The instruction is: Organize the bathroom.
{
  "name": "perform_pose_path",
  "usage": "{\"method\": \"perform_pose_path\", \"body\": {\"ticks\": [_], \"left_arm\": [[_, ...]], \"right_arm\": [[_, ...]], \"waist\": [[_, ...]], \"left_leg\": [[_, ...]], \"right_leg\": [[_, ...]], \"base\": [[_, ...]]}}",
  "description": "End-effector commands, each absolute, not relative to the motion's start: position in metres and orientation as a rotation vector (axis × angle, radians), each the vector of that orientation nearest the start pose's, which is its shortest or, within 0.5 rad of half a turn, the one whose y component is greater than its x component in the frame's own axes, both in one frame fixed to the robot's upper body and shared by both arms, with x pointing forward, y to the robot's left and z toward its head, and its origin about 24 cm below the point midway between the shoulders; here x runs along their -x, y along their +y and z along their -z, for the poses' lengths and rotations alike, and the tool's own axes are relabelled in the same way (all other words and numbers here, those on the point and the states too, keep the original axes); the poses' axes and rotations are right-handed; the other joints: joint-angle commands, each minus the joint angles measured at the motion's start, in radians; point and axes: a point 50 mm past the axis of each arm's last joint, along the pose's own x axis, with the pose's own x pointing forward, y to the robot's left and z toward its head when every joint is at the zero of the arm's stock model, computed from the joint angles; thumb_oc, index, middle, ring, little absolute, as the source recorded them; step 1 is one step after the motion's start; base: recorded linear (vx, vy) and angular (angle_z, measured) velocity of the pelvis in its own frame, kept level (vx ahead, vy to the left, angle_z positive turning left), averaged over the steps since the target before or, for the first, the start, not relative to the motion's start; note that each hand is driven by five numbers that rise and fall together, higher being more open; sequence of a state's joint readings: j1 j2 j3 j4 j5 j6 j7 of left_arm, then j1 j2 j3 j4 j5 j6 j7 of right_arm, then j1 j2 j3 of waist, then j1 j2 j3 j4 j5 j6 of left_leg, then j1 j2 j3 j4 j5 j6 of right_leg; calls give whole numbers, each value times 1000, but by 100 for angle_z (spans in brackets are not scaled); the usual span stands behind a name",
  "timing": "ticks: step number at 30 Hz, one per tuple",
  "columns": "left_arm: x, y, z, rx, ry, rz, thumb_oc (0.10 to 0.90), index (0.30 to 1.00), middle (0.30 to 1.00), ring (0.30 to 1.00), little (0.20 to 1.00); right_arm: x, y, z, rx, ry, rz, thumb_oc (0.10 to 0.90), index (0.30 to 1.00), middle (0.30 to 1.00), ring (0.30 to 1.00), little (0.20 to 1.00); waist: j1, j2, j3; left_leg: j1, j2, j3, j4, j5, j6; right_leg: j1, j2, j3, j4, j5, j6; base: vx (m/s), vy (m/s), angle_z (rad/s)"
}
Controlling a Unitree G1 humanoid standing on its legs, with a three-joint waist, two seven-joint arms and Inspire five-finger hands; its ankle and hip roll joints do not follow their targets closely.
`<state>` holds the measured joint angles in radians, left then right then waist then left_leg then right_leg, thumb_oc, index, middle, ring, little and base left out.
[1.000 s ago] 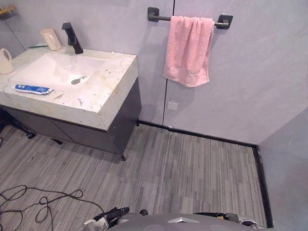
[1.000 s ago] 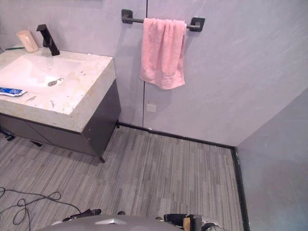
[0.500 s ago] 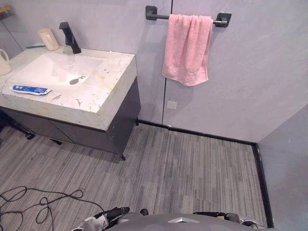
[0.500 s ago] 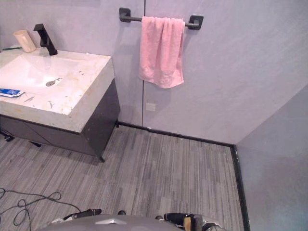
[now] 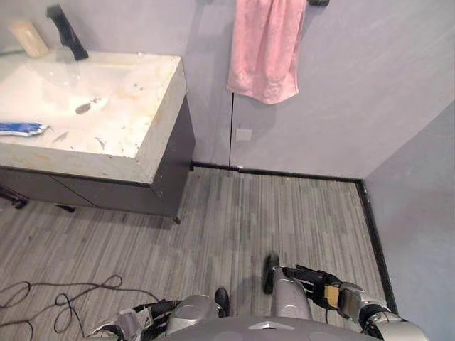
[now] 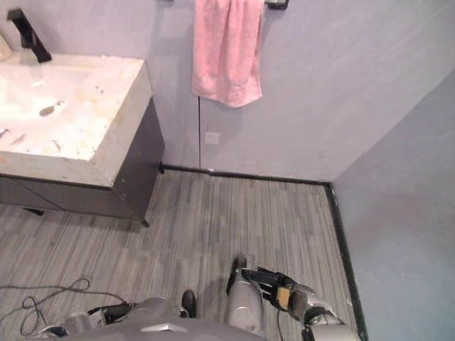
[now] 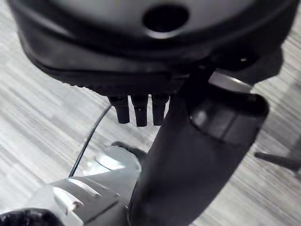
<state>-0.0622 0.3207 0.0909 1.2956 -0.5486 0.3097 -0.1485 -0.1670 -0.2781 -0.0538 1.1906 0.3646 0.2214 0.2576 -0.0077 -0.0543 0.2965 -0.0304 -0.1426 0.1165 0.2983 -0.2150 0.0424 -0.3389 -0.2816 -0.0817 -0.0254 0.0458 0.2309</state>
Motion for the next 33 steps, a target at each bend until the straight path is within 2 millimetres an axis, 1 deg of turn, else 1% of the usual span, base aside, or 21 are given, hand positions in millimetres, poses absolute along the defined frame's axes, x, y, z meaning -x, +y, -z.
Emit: {"method": "perform_pose_path", "body": {"ticks": [1,2,4,5,6,8,13,16,17,18,19,20,21,22,23,24,25,26,30,31,33], "left_arm": [[-42,251,164,459,1446,-453,800,900,900,900,900],[-45,248,164,475,1430,-427,800,900,900,900,900],[-46,247,164,467,1430,-401,800,900,900,900,900],[-48,245,165,481,1420,-393,800,900,900,900,900],[-44,243,165,487,1417,-373,800,900,900,900,900],[-42,242,166,488,1420,-368,800,900,900,900,900],[-27,246,166,441,1453,-366,800,900,900,900,900],[-23,251,166,426,1454,-386,800,900,900,900,900],[-20,255,165,408,1457,-395,800,900,900,900,900],[-20,256,165,399,1456,-393,800,900,900,900,900],[-22,258,164,383,1449,-380,800,900,900,900,900],[-24,259,164,375,1447,-371,800,900,900,900,900],[-27,259,163,357,1441,-352,800,900,900,900,900],[-30,260,163,344,1438,-341,800,900,900,900,900],[-35,260,162,328,1434,-328,800,900,900,900,900],[-38,260,162,319,1429,-317,800,900,900,900,900],[-44,260,161,304,1420,-300,800,900,900,900,900],[-46,260,161,291,1413,-280,800,900,900,900,900],[-48,261,161,268,1401,-267,800,900,900,900,900],[-49,265,159,244,1398,-261,800,900,900,900,900],[-51,269,158,241,1396,-267,800,900,900,900,900]], "right_arm": [[-75,-252,158,-128,1532,91,800,900,900,900,900],[-78,-253,157,-118,1529,83,800,900,900,900,900],[-79,-254,157,-125,1520,92,800,900,900,900,900],[-79,-254,157,-126,1518,101,800,900,900,900,900],[-77,-254,157,-115,1515,103,800,900,900,900,900],[-76,-254,158,-118,1510,103,800,900,900,900,900],[-81,-254,157,-146,1465,102,800,900,900,900,900],[-82,-253,157,-153,1466,94,800,900,900,900,900],[-78,-250,158,-161,1487,87,800,900,900,900,900],[-76,-251,158,-163,1497,90,800,900,900,900,900],[-73,-251,159,-167,1506,98,800,900,900,900,900],[-72,-252,158,-168,1508,103,800,900,900,900,900],[-71,-254,158,-166,1513,110,800,900,900,900,900],[-71,-256,158,-158,1517,116,800,900,900,900,900],[-71,-260,156,-151,1519,127,800,900,900,900,900],[-73,-262,156,-150,1517,140,800,900,900,900,900],[-77,-265,154,-150,1507,171,800,900,900,900,900],[-78,-269,152,-148,1499,192,800,900,900,900,900],[-77,-278,149,-126,1500,230,800,900,900,900,900],[-74,-282,149,-130,1501,245,800,900,900,900,900],[-70,-283,149,-118,1512,245,800,900,900,900,900]], "waist": [[13,45,-15],[12,45,-11],[7,47,-8],[5,47,-6],[7,46,-15],[8,48,-20],[6,65,-55],[2,74,-78],[1,80,-102],[1,79,-112],[3,73,-118],[5,67,-117],[8,63,-112],[8,55,-112],[14,61,-106],[17,64,-103],[20,77,-98],[22,94,-92],[39,134,-80],[41,139,-75],[35,141,-78]], "left_leg": [[87,101,-92,-39,-26,-47],[84,129,-94,-24,-33,-64],[79,160,-79,-14,-30,-76],[76,178,-65,-6,-19,-82],[83,198,-40,-9,7,-95],[91,203,-36,-19,22,-101],[130,223,-33,-53,78,-125],[153,231,-42,-50,129,-140],[153,239,-55,10,223,-164],[143,242,-58,69,273,-179],[107,246,-53,166,321,-190],[71,247,-49,220,339,-190],[10,259,-34,318,342,-186],[-25,262,-16,352,326,-176],[-72,274,-8,356,310,-167],[-96,274,-4,336,301,-158],[-104,267,13,230,283,-141],[-111,266,28,146,286,-139],[-138,244,-14,-131,339,-150],[-140,231,-21,-160,336,-149],[-119,222,-24,-161,298,-141]], "right_leg": [[83,12,-26,140,106,-28],[75,9,-25,193,90,-26],[65,9,-30,225,75,-31],[63,5,-45,239,69,-37],[69,-1,-81,237,59,-46],[73,0,-95,234,56,-50],[70,25,-136,235,24,-81],[76,49,-154,226,12,-102],[105,74,-175,194,-3,-130],[125,85,-186,171,-11,-145],[156,94,-202,146,-21,-167],[172,94,-207,137,-27,-177],[196,100,-214,128,-37,-195],[211,98,-214,123,-43,-205],[235,109,-210,123,-59,-215],[250,114,-203,122,-70,-216],[276,125,-186,118,-91,-209],[299,141,-172,112,-109,-205],[355,183,-100,82,-126,-179],[366,186,-82,81,-131,-172],[359,180,-75,99,-134,-169]], "base": [[387,-358,56],[201,-164,20],[144,-124,20],[244,-168,29],[237,-152,44],[154,-82,48],[164,-116,16],[165,-158,-6],[167,-196,-3],[206,-273,0],[121,-203,4],[127,-231,8],[112,-181,7],[124,-158,6],[104,-75,0],[137,3,-4],[157,67,-5],[180,108,-11],[204,118,-33],[180,86,-62],[153,68,-62]]}}
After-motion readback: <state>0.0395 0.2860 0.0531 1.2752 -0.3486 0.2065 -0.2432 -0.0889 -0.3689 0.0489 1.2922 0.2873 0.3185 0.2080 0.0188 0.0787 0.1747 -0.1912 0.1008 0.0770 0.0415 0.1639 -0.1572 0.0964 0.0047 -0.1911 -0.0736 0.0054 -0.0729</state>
